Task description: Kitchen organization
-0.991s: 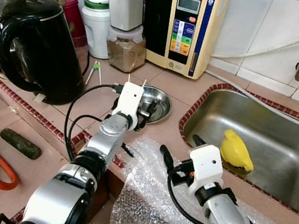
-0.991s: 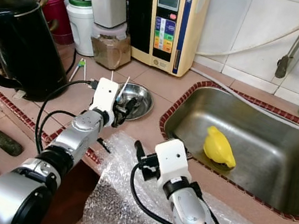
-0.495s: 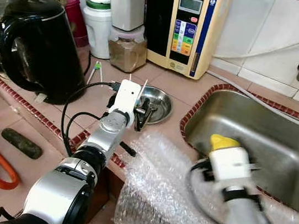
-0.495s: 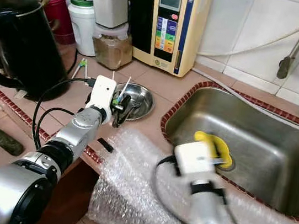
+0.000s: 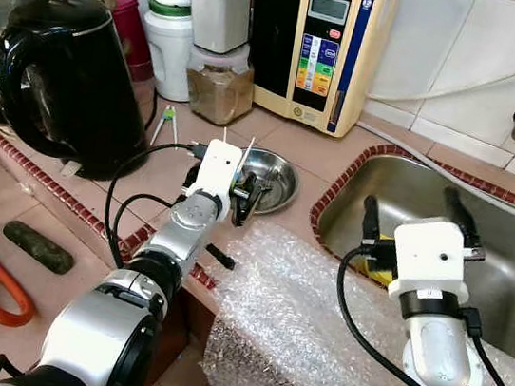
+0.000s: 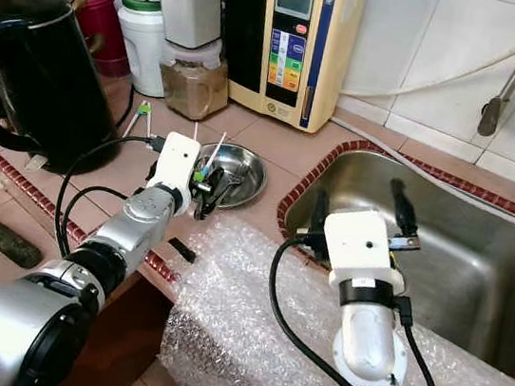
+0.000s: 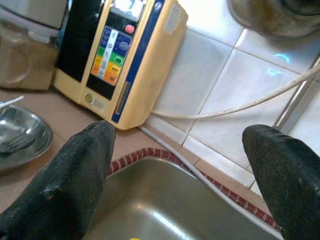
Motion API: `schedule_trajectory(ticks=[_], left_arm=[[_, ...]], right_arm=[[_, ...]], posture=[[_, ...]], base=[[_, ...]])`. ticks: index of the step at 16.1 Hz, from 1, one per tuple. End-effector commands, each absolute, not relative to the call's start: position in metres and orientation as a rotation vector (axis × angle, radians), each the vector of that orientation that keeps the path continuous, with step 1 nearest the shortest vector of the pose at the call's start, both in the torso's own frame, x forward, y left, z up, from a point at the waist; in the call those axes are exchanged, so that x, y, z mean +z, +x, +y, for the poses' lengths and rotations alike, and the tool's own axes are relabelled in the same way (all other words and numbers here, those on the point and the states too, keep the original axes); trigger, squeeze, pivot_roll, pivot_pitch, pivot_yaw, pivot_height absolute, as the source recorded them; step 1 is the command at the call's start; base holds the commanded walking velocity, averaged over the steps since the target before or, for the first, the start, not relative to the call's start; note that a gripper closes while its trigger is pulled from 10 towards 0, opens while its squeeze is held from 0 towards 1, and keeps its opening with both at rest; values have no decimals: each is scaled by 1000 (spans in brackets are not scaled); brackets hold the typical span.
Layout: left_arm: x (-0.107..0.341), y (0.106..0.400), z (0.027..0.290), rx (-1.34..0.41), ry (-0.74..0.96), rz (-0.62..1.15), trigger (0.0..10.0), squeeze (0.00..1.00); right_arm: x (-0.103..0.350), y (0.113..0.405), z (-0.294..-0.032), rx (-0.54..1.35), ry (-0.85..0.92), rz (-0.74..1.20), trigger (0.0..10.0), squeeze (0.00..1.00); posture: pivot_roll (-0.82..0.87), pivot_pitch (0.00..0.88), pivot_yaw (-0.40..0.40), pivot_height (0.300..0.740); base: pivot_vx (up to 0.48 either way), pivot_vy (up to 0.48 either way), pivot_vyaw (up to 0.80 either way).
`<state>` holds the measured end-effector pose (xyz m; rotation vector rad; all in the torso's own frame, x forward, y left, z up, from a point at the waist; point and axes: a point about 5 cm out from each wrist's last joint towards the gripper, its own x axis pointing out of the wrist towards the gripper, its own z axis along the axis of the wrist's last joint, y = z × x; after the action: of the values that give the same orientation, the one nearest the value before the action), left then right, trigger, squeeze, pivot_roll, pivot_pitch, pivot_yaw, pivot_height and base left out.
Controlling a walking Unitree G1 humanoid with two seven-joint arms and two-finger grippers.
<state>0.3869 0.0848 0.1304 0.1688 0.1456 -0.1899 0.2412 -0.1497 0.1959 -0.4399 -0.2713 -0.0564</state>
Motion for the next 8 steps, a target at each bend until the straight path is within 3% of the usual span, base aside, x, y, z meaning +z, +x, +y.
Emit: schedule_trajectory(ticks=[1,4,6,7,8], left_arm=[[133,389,88,-181,195,140,10000,0],[127,388,90,-188,222,182,10000,0],[124,387,90,-189,218,207,10000,0],[122,386,89,-189,221,224,7804,0],[119,385,88,-193,207,252,4510,0]], right_arm=[[212,238,-142,-19,-365,-339,10000,0],[205,227,-100,321,-160,-263,10000,0],[193,221,-91,397,-115,-186,10000,0],[183,217,-89,422,-103,-140,10000,0],[178,214,-88,426,-106,-120,10000,0]], posture=[[-92,0,95,740],[-95,0,97,740],[-96,0,98,740],[-98,0,97,740],[-99,0,98,740]], base=[[0,0,0],[0,0,0],[0,0,0],[0,0,0],[0,0,0]])
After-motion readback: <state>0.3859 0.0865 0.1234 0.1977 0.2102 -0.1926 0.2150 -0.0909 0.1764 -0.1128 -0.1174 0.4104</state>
